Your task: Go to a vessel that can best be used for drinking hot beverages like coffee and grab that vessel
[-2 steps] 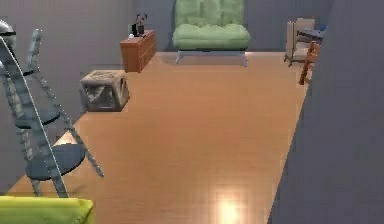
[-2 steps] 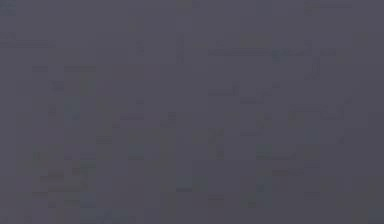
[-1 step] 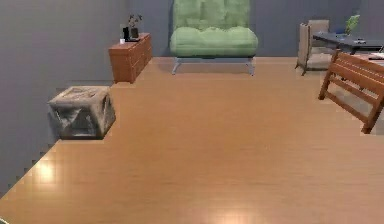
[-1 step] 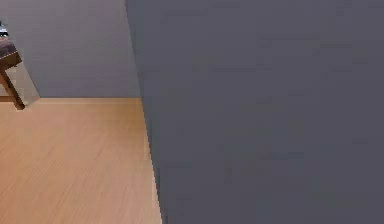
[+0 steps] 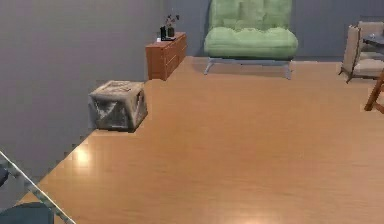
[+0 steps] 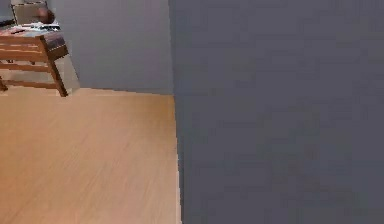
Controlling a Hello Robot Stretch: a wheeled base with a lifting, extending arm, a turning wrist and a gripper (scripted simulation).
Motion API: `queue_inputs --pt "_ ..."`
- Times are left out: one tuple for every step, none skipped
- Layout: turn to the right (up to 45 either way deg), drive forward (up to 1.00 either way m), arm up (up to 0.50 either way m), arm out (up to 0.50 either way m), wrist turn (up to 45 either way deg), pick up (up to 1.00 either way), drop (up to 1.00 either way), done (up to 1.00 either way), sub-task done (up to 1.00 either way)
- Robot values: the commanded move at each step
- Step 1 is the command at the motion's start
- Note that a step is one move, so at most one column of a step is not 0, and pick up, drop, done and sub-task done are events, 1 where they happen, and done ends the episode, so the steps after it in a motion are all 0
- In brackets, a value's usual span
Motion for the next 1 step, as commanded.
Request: queue_inputs --pt "0.0 1.0 0.0 0.0 0.0 0.0 0.0 0.0 0.0"
